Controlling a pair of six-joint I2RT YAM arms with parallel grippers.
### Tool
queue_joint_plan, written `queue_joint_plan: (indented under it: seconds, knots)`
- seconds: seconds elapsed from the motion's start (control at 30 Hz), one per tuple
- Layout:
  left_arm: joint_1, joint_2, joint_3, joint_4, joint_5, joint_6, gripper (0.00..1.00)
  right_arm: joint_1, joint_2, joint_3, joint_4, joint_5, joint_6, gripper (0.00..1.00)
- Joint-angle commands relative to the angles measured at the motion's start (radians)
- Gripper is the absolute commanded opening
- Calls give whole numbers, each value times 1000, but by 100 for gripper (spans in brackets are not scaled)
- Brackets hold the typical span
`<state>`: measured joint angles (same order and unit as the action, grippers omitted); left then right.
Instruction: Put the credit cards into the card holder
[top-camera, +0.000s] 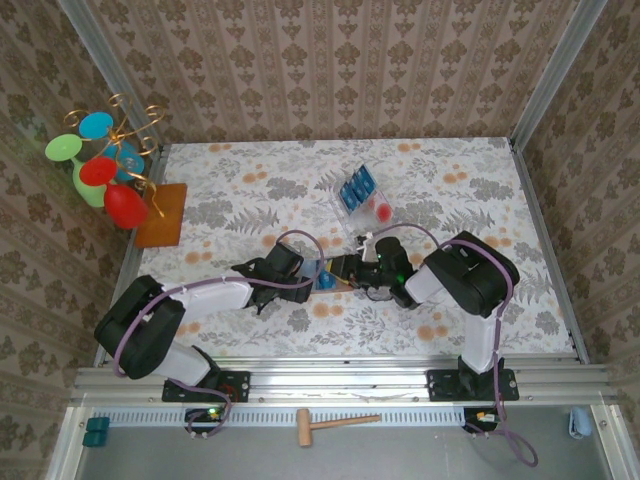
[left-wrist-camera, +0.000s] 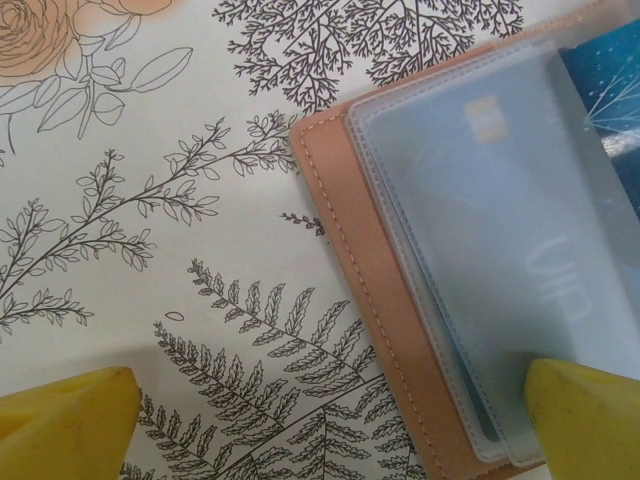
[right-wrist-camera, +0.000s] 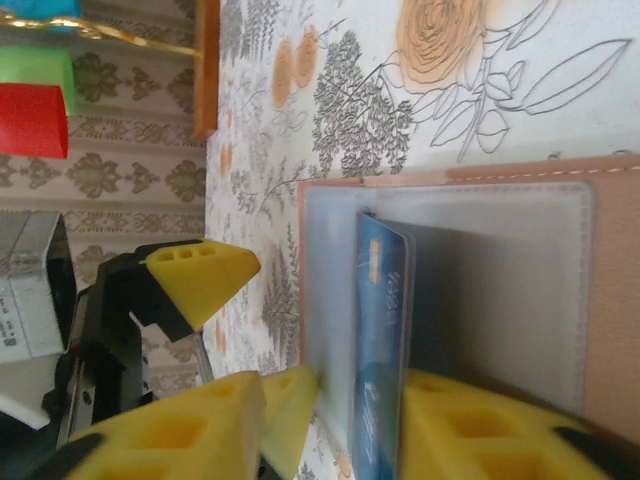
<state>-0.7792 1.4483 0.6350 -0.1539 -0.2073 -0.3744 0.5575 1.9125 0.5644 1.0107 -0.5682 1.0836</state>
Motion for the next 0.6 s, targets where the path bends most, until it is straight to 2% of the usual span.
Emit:
queue_joint_plan:
  seconds: [0.0,0.23,0.57]
  knots:
    - [-2,-26,-11,-32,-14,-6,100,-1,-23,-4,-192,46,-64,48]
    - [13,-46,-14,-29,1,-16,100,-2,-147,63,-503,112,-180,67]
    - [102,-132,-40,-44,37,-40,100,5,-243,194,-824,180,-304,69]
